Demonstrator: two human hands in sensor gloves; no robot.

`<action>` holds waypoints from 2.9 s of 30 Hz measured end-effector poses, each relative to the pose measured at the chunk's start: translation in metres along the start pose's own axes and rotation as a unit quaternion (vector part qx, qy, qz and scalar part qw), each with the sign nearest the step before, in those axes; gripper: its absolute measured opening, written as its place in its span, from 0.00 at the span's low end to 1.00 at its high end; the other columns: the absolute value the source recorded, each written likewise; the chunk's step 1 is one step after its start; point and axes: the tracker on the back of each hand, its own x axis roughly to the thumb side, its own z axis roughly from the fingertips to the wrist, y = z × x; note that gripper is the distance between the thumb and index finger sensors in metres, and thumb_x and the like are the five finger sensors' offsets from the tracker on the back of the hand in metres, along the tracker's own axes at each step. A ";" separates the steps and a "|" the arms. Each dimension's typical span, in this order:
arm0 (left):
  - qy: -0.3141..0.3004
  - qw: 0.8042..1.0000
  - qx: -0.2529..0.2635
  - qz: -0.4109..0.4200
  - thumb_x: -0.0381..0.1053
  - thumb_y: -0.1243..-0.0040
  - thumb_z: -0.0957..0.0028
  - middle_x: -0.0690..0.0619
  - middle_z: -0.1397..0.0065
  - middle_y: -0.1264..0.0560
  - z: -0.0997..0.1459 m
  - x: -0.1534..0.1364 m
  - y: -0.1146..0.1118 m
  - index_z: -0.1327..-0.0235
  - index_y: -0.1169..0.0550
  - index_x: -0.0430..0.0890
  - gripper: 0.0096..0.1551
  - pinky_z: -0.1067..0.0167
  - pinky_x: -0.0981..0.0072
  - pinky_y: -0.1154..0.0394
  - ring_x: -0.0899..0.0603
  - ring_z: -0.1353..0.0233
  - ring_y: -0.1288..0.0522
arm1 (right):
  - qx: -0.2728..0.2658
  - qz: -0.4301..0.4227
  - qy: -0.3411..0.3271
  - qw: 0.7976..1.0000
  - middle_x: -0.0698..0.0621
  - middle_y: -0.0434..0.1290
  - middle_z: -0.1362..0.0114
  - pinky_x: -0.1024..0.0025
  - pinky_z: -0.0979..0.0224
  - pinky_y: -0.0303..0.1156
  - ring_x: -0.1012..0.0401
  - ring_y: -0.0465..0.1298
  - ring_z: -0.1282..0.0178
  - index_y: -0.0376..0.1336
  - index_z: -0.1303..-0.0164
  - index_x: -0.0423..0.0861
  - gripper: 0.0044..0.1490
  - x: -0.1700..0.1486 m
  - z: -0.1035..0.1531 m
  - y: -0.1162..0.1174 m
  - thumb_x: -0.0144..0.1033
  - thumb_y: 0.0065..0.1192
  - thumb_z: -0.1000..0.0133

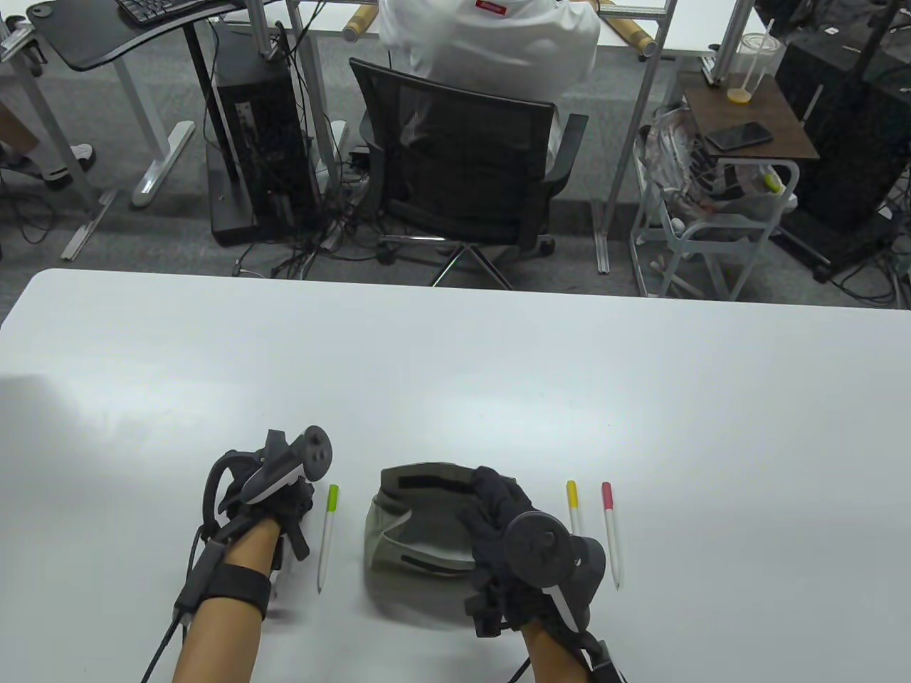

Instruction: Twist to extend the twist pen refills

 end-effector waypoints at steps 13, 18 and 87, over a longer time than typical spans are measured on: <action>-0.002 1.000 -0.004 -0.006 0.58 0.32 0.47 0.48 0.40 0.14 0.008 0.001 0.005 0.31 0.22 0.44 0.33 0.31 0.20 0.45 0.38 0.38 0.17 | 0.004 0.002 -0.006 1.000 0.46 0.78 0.39 0.72 0.65 0.79 0.63 0.82 0.67 0.69 0.37 0.46 0.38 0.001 0.001 0.001 0.48 0.67 0.59; -0.016 0.999 0.029 0.028 0.58 0.36 0.44 0.45 0.35 0.17 0.021 -0.001 0.034 0.28 0.23 0.44 0.34 0.31 0.18 0.47 0.35 0.35 0.20 | 0.001 0.002 -0.004 1.000 0.45 0.78 0.39 0.72 0.65 0.79 0.63 0.82 0.67 0.69 0.37 0.46 0.38 0.001 0.001 0.000 0.48 0.67 0.59; -0.175 0.979 0.098 0.032 0.54 0.31 0.48 0.51 0.45 0.13 0.042 0.090 0.065 0.42 0.16 0.48 0.23 0.30 0.20 0.44 0.40 0.41 0.16 | 0.215 0.386 -0.128 0.888 0.49 0.82 0.48 0.73 0.65 0.80 0.65 0.82 0.67 0.74 0.48 0.50 0.29 0.013 0.008 0.108 0.41 0.66 0.60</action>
